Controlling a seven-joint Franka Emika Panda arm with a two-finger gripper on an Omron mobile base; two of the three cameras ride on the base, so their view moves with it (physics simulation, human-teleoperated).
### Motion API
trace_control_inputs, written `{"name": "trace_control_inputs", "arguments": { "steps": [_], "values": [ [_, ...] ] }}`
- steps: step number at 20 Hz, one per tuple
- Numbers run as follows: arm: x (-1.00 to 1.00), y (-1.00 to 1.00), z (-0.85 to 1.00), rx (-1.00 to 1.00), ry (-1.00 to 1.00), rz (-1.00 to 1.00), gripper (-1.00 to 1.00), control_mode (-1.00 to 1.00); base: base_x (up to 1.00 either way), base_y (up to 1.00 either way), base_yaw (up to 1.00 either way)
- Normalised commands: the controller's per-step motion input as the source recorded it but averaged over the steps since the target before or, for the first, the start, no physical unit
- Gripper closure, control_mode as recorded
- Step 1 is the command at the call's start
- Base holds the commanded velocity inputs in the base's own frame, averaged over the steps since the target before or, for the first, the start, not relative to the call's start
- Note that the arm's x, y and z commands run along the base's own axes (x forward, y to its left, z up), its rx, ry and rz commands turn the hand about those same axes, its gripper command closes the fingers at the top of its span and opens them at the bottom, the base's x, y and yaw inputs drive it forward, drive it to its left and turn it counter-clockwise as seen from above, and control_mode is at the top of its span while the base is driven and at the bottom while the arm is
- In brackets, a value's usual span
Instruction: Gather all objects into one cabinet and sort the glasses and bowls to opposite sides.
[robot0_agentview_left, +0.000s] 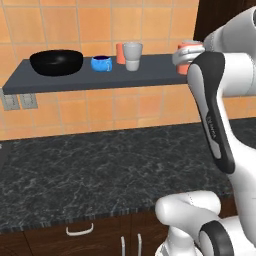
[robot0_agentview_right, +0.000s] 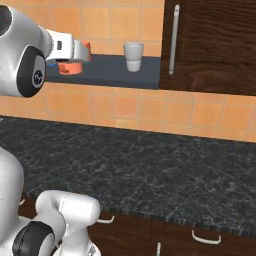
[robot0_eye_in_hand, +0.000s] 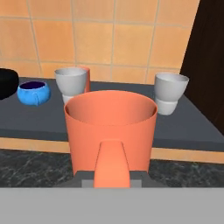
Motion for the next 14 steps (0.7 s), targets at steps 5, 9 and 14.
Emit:
{"name": "trace_control_inputs", "arguments": {
  "steps": [5,9,14],
  "values": [
    [0.68,0.04,-0.12,0.02,0.00,0.00,1.00,-1.00,0.00,0.00,0.00],
    [0.71,0.00,-0.01,0.05,0.00,0.00,1.00,-1.00,0.00,0.00,0.00],
    [0.41,0.04,-0.04,0.05,0.00,0.01,1.00,-1.00,0.00,0.00,0.00]
  ]
}}
